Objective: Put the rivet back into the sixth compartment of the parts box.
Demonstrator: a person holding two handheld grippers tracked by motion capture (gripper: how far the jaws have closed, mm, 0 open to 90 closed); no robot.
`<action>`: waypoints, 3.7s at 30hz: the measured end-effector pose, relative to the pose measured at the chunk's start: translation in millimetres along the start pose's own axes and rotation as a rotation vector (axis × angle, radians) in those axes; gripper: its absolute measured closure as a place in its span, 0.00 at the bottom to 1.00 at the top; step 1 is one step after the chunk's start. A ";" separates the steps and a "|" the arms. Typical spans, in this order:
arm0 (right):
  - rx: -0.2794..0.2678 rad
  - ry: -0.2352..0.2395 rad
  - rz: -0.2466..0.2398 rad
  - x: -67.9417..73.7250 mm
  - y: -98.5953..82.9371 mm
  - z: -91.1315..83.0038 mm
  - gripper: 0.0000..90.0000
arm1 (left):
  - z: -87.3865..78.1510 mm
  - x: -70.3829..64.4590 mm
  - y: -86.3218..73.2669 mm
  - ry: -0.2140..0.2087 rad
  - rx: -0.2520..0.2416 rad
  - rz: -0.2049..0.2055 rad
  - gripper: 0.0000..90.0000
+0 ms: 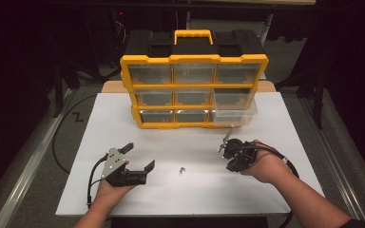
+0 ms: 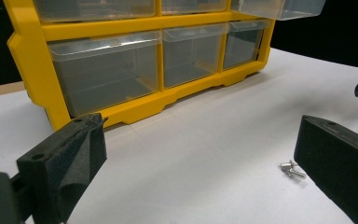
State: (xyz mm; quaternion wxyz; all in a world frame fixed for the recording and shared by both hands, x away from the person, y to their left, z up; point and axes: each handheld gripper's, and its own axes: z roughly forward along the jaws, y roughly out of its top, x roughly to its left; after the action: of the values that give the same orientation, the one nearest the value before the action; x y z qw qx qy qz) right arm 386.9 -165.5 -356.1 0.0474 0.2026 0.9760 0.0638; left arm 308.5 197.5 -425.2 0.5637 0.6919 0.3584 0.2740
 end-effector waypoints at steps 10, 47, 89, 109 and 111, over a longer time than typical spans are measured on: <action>-0.003 -0.007 0.057 -11.1 -9.2 -13.7 0.94 | -0.7 0.2 0.4 0.019 0.001 0.001 0.07; -0.005 -0.010 0.072 -28.3 0.4 -64.5 0.94 | -0.8 -1.6 0.1 0.027 -0.007 0.022 0.02; 0.001 -0.055 0.082 -38.4 18.0 -114.6 0.94 | -0.2 -5.5 -0.8 -0.007 0.003 0.047 0.01; -0.002 -0.080 0.086 -48.2 33.2 -141.6 0.94 | -1.2 -4.7 -0.3 -0.010 -0.001 0.041 0.01; 0.003 -0.082 0.091 -49.1 34.7 -144.2 0.94 | -1.4 -4.5 -0.2 -0.011 -0.003 0.039 0.01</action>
State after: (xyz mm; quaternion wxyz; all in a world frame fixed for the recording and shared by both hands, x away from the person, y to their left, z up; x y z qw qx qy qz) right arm 428.2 -168.8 -205.4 0.0843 0.2495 0.9631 0.0560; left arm 304.7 194.7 -425.0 0.5612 0.6995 0.3411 0.2818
